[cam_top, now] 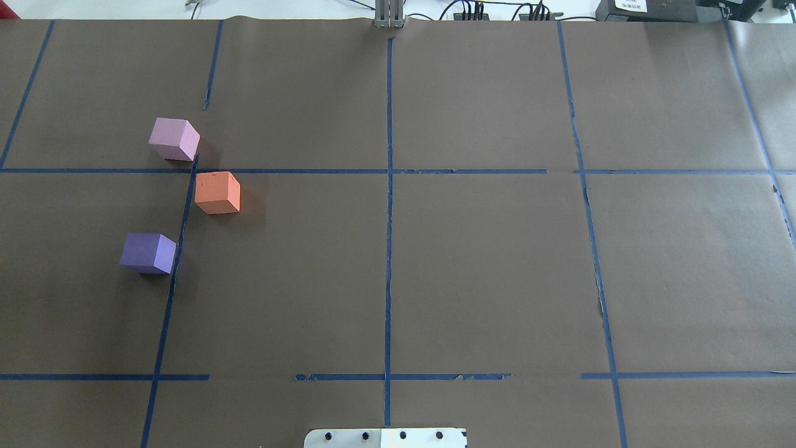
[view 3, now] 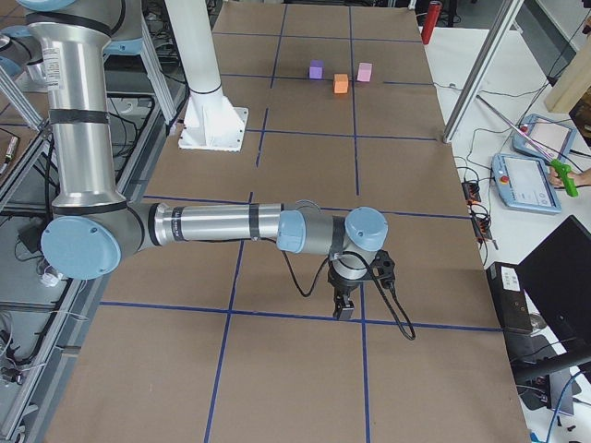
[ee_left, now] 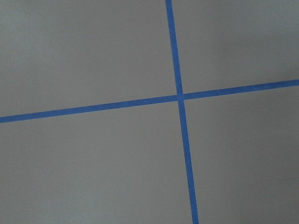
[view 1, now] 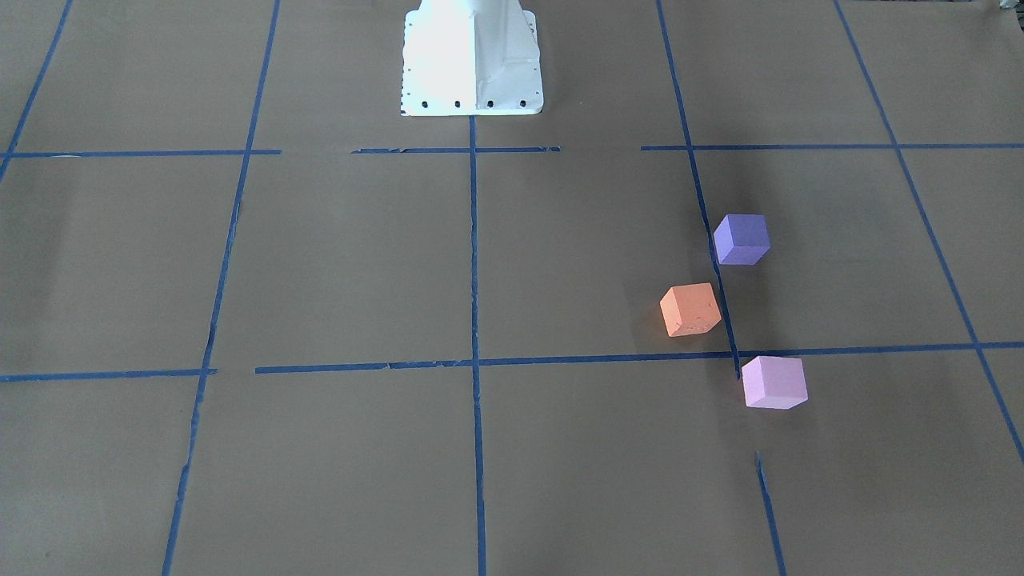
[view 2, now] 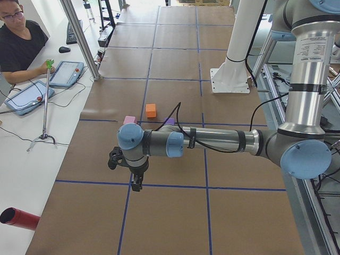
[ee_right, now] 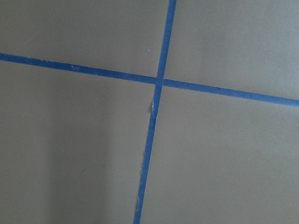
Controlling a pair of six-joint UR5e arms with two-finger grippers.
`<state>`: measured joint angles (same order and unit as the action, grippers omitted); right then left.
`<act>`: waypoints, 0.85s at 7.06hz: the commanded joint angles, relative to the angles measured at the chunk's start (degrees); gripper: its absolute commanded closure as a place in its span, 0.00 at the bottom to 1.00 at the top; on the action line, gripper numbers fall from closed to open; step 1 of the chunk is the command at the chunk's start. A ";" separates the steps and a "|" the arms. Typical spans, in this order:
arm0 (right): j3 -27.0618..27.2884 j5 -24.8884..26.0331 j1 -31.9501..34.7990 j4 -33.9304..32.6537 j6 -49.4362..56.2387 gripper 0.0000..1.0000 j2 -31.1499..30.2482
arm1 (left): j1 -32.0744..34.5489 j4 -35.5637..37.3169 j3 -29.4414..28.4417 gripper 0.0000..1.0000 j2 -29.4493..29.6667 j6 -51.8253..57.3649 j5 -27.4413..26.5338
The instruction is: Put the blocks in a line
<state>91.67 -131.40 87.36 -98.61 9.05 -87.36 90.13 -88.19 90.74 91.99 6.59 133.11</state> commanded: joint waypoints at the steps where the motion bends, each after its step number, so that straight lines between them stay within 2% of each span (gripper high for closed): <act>1: 0.00 0.00 0.00 0.00 0.09 0.00 0.00 | 0.04 -0.66 -0.21 0.00 -0.49 0.00 0.14; 4: 0.00 0.00 0.00 0.00 0.00 0.00 0.00 | -0.05 -0.58 -0.21 0.00 -0.23 -1.13 0.05; 5: 0.00 0.00 0.00 0.00 0.09 0.00 0.00 | -0.22 -0.58 1.18 0.00 0.82 -5.06 -0.21; 6: 0.00 0.00 0.00 0.00 0.00 0.00 0.00 | -3.44 -0.50 4.59 0.00 2.65 -11.80 -1.43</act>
<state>91.67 -131.40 87.36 -98.61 9.09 -87.36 89.23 -88.75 92.26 92.87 1.38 132.69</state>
